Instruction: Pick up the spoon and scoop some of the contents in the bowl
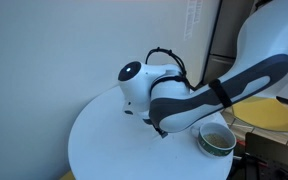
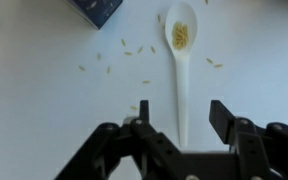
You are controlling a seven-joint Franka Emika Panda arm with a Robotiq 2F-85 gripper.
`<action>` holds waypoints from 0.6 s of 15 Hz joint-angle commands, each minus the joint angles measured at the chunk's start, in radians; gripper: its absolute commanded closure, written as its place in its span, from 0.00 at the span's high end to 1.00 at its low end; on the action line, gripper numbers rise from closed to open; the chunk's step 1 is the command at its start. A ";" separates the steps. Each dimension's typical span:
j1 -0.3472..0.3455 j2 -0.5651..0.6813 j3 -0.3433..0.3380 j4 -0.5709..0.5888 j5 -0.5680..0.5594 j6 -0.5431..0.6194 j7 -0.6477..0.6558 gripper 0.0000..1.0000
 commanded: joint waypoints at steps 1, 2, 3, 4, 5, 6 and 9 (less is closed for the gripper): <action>0.003 -0.062 0.021 -0.010 -0.024 -0.054 0.051 0.96; 0.001 -0.101 0.027 -0.031 -0.013 -0.065 0.060 1.00; 0.000 -0.130 0.033 -0.045 -0.009 -0.073 0.067 1.00; 0.000 -0.173 0.038 -0.066 -0.008 -0.082 0.081 1.00; -0.003 -0.209 0.044 -0.083 -0.001 -0.088 0.084 1.00; -0.004 -0.255 0.046 -0.104 -0.004 -0.096 0.103 1.00; -0.007 -0.384 0.046 -0.164 0.001 -0.123 0.141 1.00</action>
